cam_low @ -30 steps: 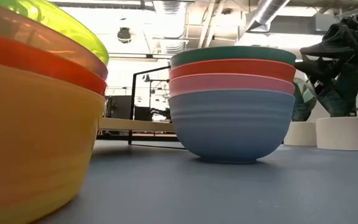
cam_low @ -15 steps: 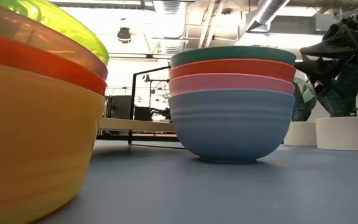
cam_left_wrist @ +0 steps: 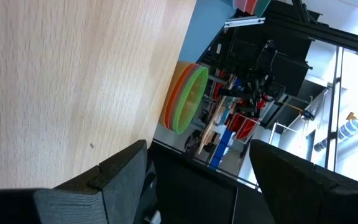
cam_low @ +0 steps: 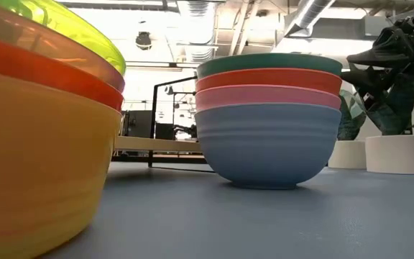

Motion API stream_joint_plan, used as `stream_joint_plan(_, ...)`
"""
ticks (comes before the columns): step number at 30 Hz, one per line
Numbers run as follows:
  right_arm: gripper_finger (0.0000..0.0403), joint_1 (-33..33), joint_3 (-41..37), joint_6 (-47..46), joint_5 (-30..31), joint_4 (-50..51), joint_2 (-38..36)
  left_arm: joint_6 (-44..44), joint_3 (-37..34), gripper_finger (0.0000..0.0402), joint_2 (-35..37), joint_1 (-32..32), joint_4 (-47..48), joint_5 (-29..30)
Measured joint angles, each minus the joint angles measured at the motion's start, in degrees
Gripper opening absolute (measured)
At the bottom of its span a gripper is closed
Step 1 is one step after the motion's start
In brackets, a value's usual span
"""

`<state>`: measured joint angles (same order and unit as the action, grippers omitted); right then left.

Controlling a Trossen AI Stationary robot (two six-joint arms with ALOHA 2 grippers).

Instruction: Place and stack bowls onto a shelf

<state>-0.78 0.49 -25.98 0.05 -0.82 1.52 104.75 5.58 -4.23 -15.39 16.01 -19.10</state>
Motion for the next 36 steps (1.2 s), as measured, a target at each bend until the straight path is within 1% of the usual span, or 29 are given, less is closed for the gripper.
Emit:
stream_joint_plan(14, 0.0189, 0.0, 0.0, 0.0, 0.0, 0.0, 0.0, 0.0, 0.0, 0.0269, 0.0, 0.0, 0.0, 0.1)
stream_joint_plan(18, 0.0189, 0.0, 0.0, 0.0, 0.0, 0.0, 0.0, 0.0, 0.0, 0.0269, 0.0, 0.0, -0.8, 6.2)
stream_joint_plan(23, 0.0189, 0.0, 0.0, 0.0, 0.0, 0.0, 0.0, 0.0, -0.4, 0.0269, 0.0, 0.0, -5.0, 13.8)
stream_joint_plan(26, 0.0189, 0.0, 0.0, 0.0, 0.0, 0.0, 0.0, 0.2, -0.3, 0.0269, 0.0, 0.0, -7.4, 15.3)
stream_joint_plan(29, 0.0189, 0.0, 0.0, 0.5, 0.0, 0.0, 0.0, 0.9, -0.3, 0.0269, 0.0, 0.0, -7.3, 16.8)
stream_joint_plan(32, 0.0189, -0.1, 0.0, 3.3, 0.0, 0.0, 0.0, 0.1, -0.3, 0.0269, 0.0, 0.0, -6.8, 16.6)
stream_joint_plan(36, 0.0189, -0.1, 0.0, 0.2, 0.0, -0.9, 0.0, -2.7, -0.2, 0.0269, 0.0, 0.0, -5.9, 16.6)
